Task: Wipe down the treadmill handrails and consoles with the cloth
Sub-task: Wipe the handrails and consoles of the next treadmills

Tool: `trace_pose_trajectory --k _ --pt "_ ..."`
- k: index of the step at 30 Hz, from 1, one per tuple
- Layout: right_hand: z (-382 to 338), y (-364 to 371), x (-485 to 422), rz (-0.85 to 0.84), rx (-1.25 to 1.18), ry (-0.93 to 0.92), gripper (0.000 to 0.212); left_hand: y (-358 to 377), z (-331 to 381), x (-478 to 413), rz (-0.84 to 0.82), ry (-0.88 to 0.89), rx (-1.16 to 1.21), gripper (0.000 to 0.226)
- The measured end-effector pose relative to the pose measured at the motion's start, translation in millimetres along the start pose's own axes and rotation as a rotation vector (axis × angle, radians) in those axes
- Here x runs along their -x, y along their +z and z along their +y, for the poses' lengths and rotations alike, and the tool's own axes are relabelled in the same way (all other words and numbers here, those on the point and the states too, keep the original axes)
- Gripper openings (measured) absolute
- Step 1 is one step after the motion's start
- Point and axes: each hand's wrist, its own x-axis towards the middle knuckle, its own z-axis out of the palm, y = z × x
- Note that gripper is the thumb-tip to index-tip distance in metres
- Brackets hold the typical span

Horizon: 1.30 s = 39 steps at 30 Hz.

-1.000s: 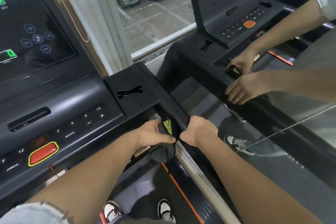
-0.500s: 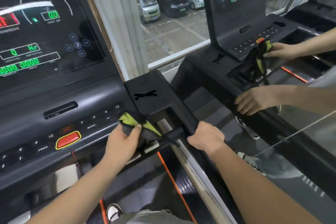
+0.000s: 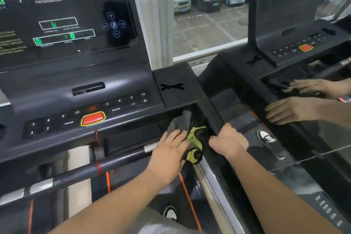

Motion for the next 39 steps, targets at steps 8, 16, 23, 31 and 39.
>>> trace_pose_trajectory --k 8,16,23,31,39 --pt "-17.6 12.8 9.3 0.06 0.064 0.016 0.076 24.0 -15.4 89.5 -0.158 -0.43 0.486 0.029" --pt "-87.7 40.7 48.9 0.091 -0.088 -0.448 0.05 -29.7 -54.1 95.2 0.035 -0.729 1.045 0.034" --pt "-104.5 56.7 57.4 0.045 -0.197 -0.389 0.028 -35.3 -77.5 135.6 -0.051 -1.014 1.107 0.042" --pt "-132.0 18.1 24.9 -0.022 -0.268 -0.52 0.028 -111.9 -73.4 62.0 0.036 -0.902 1.381 0.028" --pt "-108.0 -48.7 -58.6 0.014 -0.308 -0.57 0.038 -106.8 -70.7 -26.2 0.033 -0.891 1.542 0.029"
